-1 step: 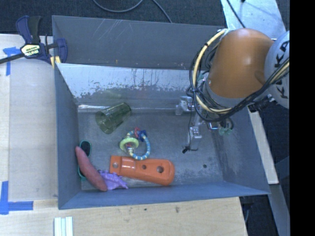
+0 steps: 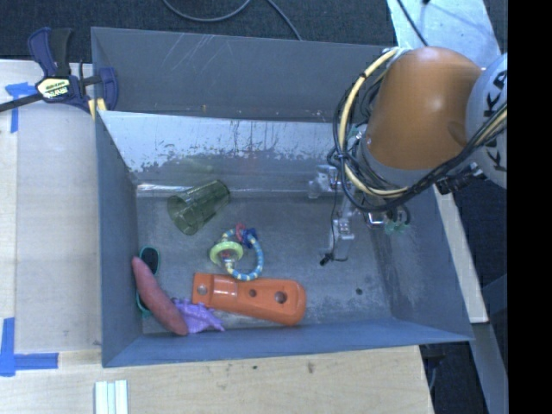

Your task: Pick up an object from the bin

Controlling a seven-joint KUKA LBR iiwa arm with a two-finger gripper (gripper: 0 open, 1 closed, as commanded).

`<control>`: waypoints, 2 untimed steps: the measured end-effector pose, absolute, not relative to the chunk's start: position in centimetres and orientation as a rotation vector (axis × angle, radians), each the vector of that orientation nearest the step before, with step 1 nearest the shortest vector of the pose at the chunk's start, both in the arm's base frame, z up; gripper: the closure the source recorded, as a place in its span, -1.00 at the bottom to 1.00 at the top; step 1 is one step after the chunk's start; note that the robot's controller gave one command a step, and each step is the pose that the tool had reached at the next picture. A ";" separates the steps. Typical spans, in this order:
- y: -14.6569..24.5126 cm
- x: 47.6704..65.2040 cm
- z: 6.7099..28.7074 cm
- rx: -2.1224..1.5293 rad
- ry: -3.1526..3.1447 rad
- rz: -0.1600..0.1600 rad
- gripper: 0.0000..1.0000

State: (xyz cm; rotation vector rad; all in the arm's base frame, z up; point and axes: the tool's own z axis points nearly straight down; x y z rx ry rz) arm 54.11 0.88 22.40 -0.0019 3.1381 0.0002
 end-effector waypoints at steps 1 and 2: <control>1.7 55.4 19.1 0.054 3.128 0.000 -1.00; 2.7 56.4 15.7 -0.132 3.138 0.000 -1.00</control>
Offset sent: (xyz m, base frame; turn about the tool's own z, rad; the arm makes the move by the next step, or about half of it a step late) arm 0.0475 0.0329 -0.1105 -0.5228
